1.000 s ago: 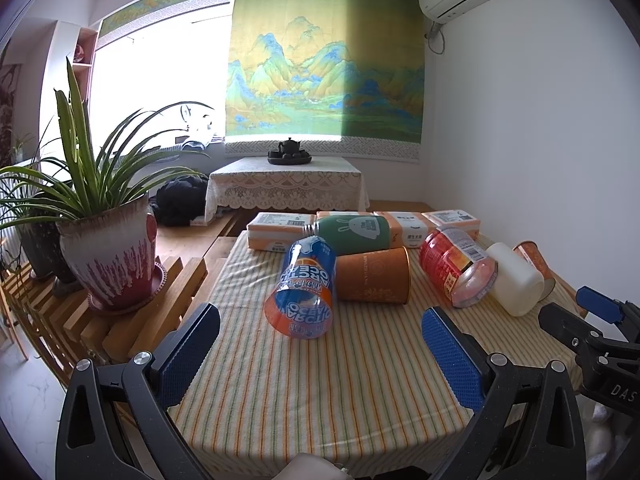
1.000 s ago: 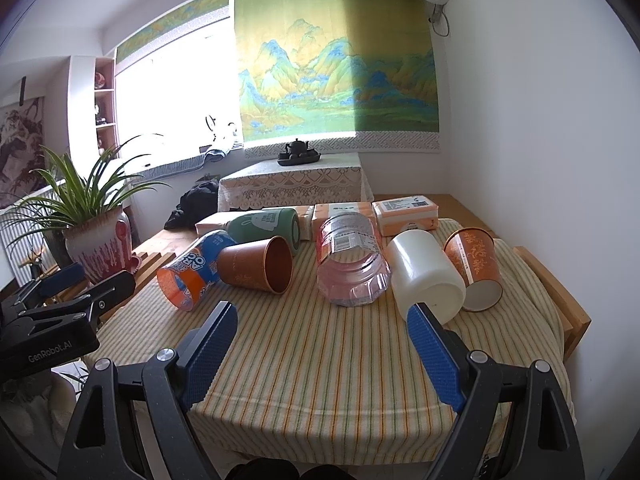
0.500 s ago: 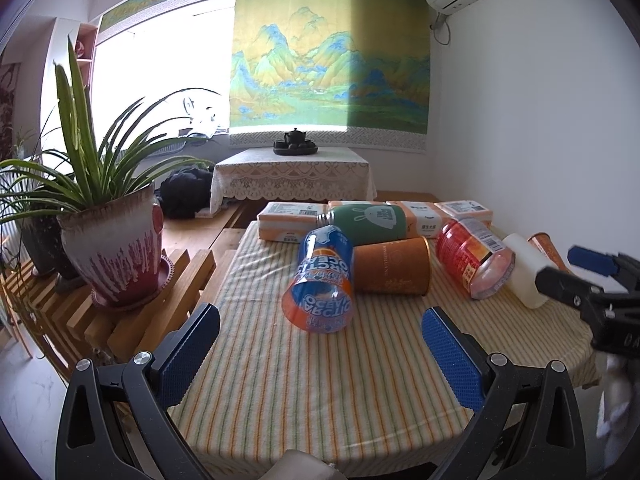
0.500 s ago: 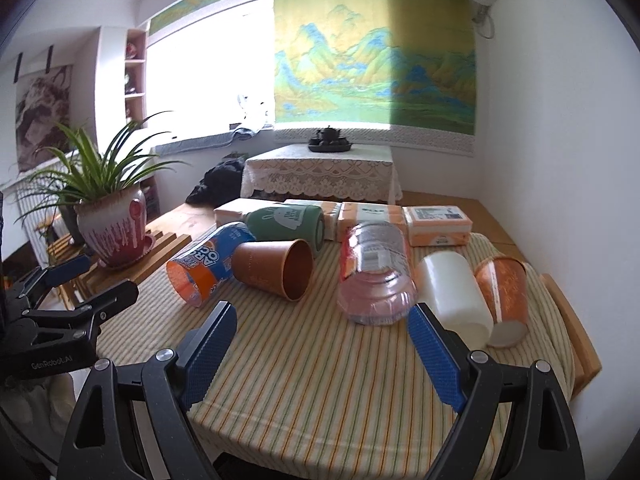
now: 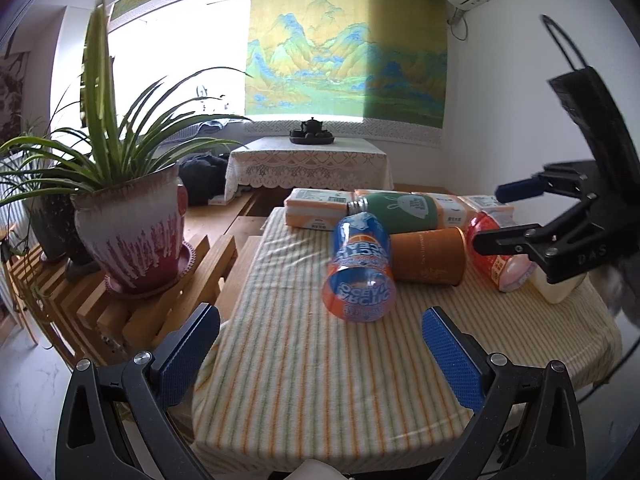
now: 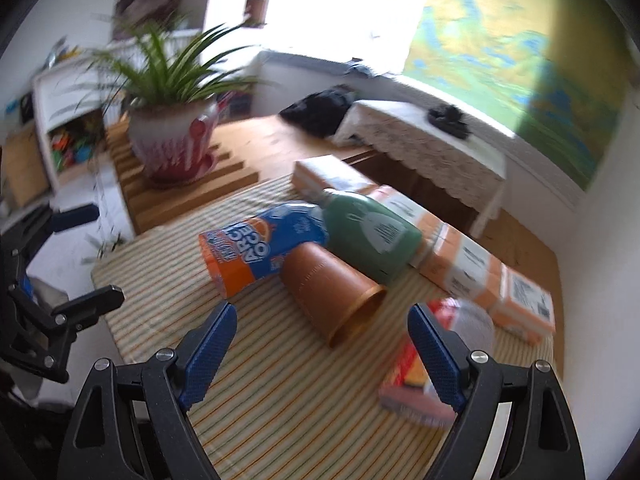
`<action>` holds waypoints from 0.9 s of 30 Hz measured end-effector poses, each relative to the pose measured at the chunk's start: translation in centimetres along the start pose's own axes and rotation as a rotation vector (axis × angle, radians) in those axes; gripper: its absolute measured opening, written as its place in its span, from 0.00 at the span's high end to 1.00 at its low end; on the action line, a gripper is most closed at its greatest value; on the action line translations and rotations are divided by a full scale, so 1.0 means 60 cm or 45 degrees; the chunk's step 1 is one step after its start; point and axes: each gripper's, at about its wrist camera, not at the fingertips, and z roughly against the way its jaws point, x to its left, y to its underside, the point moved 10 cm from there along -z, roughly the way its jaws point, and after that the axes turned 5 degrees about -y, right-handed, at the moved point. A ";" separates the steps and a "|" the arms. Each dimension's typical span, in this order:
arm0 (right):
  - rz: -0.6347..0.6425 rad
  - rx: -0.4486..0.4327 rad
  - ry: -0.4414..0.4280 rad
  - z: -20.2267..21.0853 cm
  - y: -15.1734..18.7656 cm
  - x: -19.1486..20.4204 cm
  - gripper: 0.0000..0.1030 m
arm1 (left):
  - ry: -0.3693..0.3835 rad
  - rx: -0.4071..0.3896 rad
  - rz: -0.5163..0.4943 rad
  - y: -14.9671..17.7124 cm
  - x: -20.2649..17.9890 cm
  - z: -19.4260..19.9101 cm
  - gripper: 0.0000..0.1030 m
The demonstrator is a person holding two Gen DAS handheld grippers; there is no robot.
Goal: Flip cup upside down
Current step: 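Reach the right gripper down to the brown paper cup lying on its side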
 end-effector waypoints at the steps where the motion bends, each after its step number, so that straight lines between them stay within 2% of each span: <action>1: 0.053 0.043 -0.023 -0.014 -0.008 0.005 0.18 | -0.012 0.001 0.008 0.001 0.010 -0.001 0.01; 5: 0.228 0.197 -0.056 -0.075 -0.027 0.014 0.18 | -0.046 0.018 0.036 0.005 0.043 -0.006 0.01; 9: 0.334 0.336 -0.088 -0.121 -0.024 0.014 0.19 | -0.085 0.038 0.079 0.008 0.085 -0.017 0.01; 12: 0.391 0.423 -0.138 -0.145 -0.017 0.017 0.26 | -0.102 0.048 0.112 0.010 0.109 -0.025 0.01; 20: 0.533 0.567 -0.087 -0.191 0.008 0.015 0.30 | -0.093 0.070 0.127 0.011 0.112 -0.047 0.01; 25: 0.573 0.603 -0.055 -0.197 0.015 0.003 0.38 | -0.078 0.081 0.128 0.012 0.101 -0.056 0.01; 27: 0.609 0.612 -0.034 -0.202 0.021 0.005 0.38 | -0.074 0.082 0.128 0.012 0.099 -0.056 0.01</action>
